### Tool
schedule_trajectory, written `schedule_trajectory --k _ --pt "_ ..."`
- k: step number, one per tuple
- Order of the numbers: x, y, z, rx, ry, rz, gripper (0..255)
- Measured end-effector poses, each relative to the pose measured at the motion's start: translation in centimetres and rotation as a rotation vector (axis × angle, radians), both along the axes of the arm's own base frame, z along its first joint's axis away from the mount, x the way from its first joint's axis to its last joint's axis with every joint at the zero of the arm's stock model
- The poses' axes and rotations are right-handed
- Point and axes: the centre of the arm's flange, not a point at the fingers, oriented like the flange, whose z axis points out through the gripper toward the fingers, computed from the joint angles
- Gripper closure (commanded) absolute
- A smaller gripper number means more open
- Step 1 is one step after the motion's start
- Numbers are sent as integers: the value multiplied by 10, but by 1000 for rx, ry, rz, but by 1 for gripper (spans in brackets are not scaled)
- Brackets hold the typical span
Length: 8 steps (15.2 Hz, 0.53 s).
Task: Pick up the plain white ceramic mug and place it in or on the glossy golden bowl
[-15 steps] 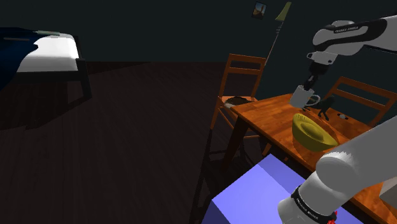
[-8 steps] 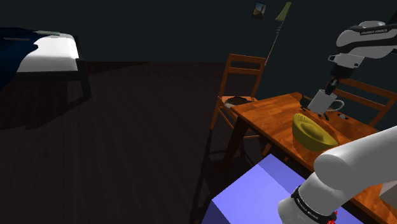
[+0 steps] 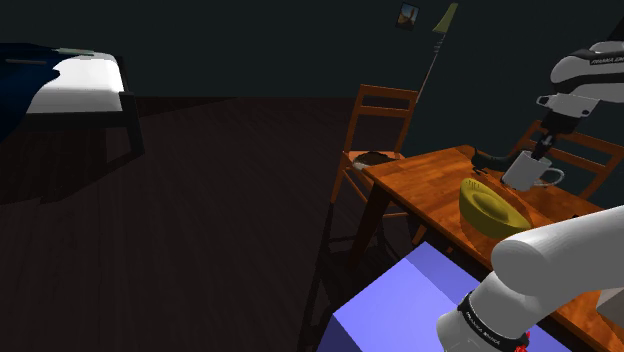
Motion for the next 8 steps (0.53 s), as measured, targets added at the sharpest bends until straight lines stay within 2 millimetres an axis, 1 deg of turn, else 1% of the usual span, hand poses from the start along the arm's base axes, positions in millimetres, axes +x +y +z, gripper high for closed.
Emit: schedule_trajectory --k 8 --pt "0 0 -42 0 0 0 255"
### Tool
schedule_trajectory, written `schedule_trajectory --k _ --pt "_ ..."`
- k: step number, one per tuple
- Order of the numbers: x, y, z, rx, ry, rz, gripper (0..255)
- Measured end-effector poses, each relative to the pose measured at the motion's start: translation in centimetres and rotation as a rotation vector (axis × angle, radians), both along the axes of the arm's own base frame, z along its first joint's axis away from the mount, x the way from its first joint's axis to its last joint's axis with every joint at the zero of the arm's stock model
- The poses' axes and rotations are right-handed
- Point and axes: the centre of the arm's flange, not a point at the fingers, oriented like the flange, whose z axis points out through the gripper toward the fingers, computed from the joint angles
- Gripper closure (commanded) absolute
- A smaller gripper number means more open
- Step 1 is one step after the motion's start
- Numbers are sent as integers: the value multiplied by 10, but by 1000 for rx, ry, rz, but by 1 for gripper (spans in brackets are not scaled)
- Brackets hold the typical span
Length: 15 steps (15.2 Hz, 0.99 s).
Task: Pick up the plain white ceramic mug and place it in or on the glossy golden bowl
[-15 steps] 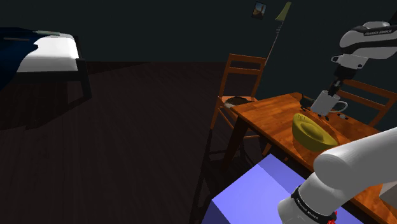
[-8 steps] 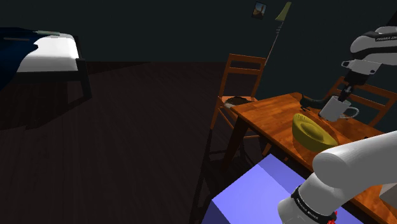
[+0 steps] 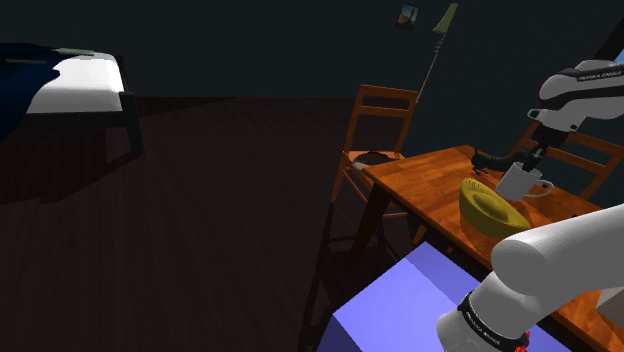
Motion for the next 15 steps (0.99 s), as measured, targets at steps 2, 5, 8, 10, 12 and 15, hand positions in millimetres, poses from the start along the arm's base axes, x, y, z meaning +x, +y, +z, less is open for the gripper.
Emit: schedule_trajectory --k 2,5,8,10,12,15 --pt "-2 0 -9 0 0 0 255" --pt "-1 1 -26 0 0 0 255" --pt "-1 0 -36 0 0 0 255" --pt "-1 0 -37 0 0 0 255" --pt "-1 0 -37 0 0 0 255" --pt "-1 0 -37 0 0 0 0"
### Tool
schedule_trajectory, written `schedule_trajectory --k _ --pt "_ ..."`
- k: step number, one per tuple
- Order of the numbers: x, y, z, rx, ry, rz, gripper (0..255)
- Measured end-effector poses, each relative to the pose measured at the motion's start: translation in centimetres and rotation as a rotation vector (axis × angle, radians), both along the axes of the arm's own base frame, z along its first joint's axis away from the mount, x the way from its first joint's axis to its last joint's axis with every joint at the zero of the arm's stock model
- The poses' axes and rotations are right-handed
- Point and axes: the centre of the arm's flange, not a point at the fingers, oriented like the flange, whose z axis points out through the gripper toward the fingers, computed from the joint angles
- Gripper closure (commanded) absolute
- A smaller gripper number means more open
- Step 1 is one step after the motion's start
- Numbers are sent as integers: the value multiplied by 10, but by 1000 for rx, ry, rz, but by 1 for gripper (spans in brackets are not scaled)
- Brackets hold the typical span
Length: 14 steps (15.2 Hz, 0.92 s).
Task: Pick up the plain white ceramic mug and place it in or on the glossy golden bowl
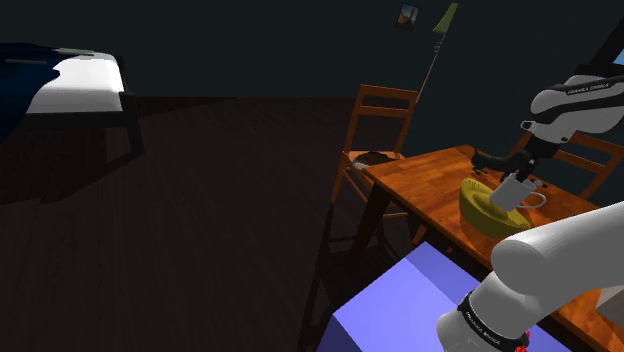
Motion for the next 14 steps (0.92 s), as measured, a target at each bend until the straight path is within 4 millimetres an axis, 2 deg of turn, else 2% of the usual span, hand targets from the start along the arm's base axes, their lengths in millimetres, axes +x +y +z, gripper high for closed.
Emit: schedule_trajectory --k 4,9,14 --pt "0 0 0 0 0 0 0" --pt "0 -1 45 -1 0 0 0" --pt "2 0 50 0 0 0 0"
